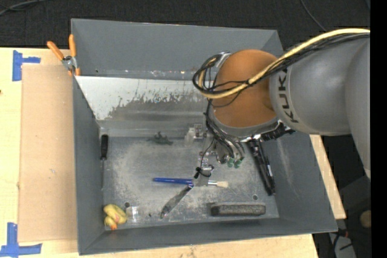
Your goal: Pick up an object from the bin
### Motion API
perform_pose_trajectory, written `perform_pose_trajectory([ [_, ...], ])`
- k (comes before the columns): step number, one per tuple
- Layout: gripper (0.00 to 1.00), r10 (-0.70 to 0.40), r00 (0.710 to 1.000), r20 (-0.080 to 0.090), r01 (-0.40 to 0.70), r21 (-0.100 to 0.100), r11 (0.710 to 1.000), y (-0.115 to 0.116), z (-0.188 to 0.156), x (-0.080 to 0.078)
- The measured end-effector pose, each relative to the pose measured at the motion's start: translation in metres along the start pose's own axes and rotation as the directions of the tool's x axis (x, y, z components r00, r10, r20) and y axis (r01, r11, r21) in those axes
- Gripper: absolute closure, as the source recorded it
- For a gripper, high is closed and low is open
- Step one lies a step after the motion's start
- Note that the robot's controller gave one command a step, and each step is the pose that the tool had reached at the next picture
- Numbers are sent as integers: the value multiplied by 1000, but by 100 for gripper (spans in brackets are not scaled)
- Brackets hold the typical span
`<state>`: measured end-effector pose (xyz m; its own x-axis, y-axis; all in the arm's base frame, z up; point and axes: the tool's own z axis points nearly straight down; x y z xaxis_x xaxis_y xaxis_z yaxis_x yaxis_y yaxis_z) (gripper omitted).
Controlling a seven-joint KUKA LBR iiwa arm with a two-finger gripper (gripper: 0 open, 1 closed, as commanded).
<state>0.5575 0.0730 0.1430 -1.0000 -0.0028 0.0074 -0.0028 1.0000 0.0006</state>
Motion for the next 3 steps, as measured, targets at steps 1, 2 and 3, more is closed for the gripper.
perform_pose_trajectory([
  [1, 0, 2, 1000, 5, -2, 0, 1000, 0, -2, -1],
  [2, 0, -155, 988, 6, 155, 0, 988, -34, 56, 23],
  [3, 0, -190, 982, 5, 190, 0, 982, -43, 47, 25],
])
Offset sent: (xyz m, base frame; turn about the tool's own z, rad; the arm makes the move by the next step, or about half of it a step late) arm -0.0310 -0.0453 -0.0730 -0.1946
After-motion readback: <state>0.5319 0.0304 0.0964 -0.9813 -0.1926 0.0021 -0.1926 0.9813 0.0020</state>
